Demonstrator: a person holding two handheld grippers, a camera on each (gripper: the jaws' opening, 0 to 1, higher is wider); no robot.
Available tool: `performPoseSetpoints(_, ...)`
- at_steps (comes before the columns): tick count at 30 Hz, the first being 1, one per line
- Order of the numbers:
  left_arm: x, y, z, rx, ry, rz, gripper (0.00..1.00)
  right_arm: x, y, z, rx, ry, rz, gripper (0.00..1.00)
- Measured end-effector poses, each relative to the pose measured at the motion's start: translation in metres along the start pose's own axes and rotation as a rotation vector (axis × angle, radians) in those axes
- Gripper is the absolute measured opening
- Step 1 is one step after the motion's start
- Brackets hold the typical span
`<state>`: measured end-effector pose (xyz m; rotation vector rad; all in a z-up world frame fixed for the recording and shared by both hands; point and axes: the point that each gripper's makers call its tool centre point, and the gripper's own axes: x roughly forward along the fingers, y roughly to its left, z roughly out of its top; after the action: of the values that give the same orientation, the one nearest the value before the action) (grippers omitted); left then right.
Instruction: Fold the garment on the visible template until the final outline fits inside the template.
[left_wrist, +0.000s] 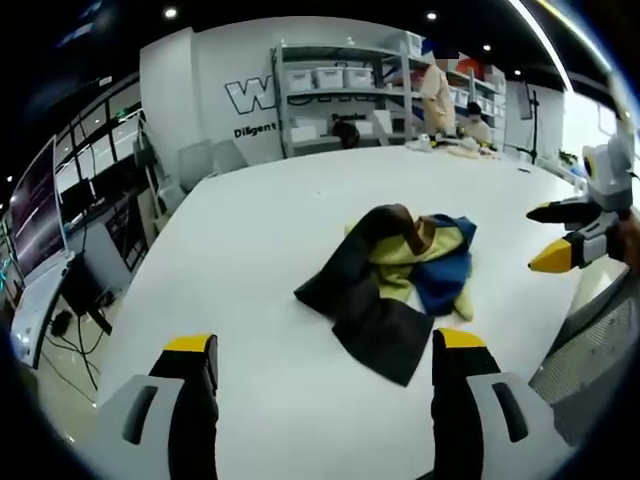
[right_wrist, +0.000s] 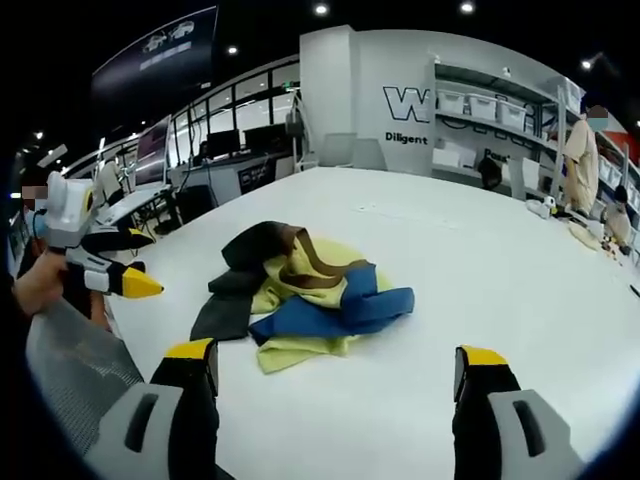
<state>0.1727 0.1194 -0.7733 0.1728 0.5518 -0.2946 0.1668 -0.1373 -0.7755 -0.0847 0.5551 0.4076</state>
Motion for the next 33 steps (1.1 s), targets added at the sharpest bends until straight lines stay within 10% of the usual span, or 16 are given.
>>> performPoseSetpoints(33,-0.0006,-0.0008,0.0077,0.017,-0.027,-0.022,0.82,-0.0039,0.0020,0.0090,0.050,-0.041,0.030,0.96)
